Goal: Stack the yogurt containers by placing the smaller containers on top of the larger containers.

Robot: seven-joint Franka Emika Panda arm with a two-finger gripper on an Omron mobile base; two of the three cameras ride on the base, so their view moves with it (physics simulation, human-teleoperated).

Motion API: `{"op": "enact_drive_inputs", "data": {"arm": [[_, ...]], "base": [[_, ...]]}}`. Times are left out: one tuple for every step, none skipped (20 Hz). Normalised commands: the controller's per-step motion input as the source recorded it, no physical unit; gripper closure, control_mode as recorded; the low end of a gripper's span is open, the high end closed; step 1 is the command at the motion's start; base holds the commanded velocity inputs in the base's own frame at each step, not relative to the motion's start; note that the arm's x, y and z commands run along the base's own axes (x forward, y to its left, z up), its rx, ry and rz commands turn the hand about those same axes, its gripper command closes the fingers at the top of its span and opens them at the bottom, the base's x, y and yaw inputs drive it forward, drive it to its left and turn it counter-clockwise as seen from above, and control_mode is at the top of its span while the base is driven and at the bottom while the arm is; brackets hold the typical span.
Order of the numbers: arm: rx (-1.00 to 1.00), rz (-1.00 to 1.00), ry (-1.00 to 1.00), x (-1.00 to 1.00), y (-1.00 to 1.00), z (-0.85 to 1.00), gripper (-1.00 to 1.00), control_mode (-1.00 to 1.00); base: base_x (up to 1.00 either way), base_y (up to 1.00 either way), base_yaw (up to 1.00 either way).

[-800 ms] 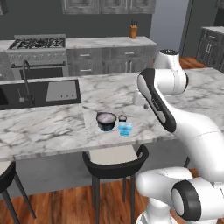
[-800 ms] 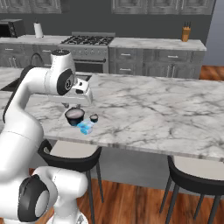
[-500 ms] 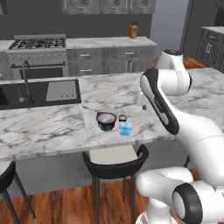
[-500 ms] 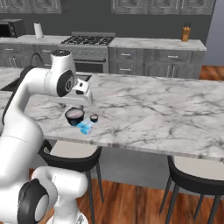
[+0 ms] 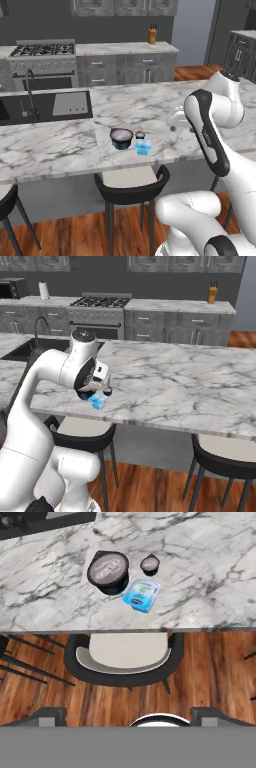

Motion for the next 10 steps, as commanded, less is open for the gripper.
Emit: {"op": "enact_drive_inputs", "data": {"arm": [[0.19,0.0,-0.13,-0.17,0.0,-0.01,-1.0,-1.0],[0.19,0.0,-0.12,-0.16,0.0,0.0,-1.0,-1.0],[0.18,0.0,-0.08,-0.08,0.0,0.0,-1.0,-1.0],[0.15,0.0,-0.09,-0.01,0.0,0.0,-1.0,-1.0],[0.15,0.0,-0.07,0.0,0.0,0.0,-1.0,-1.0],[0.14,0.0,-0.04,0.0,0.0,0.0,-1.0,-1.0],[0.13,0.0,-0.04,0.0,0.0,0.0,-1.0,-1.0],[0.12,0.0,0.0,0.0,0.0,0.0,-1.0,-1.0],[0.11,0.0,0.0,0.0,0.0,0.0,-1.0,-1.0],[0.09,0.0,0.0,0.0,0.0,0.0,-1.0,-1.0]], "base": [[0.0,0.0,0.0],[0.0,0.0,0.0],[0.0,0.0,0.0],[0.0,0.0,0.0],[0.0,0.0,0.0],[0.0,0.0,0.0],[0.0,0.0,0.0],[0.0,0.0,0.0],[0.0,0.0,0.0],[0.0,0.0,0.0]]}}
